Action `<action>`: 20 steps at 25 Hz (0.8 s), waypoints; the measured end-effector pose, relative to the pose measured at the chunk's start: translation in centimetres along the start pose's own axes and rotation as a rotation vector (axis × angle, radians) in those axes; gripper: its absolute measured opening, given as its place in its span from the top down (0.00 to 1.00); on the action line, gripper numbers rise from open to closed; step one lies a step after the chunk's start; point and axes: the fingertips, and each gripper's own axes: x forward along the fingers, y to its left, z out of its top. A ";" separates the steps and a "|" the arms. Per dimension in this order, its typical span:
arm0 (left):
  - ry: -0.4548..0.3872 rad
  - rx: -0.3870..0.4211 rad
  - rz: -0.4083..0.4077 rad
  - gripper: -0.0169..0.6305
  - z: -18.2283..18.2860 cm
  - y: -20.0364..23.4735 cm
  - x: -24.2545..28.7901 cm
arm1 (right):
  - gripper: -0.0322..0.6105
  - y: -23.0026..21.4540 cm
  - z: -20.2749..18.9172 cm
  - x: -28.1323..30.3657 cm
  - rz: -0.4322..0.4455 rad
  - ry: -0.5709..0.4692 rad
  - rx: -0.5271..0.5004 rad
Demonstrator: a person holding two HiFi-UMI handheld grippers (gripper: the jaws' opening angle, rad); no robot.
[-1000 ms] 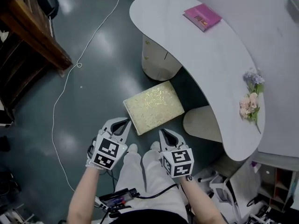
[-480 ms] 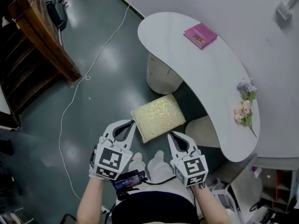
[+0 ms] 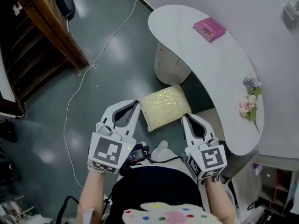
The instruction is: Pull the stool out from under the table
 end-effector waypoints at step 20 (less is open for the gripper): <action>0.029 -0.019 0.003 0.95 -0.1 -0.4 -0.1 | 0.88 -0.7 1.9 0.3 -0.004 -0.031 -0.029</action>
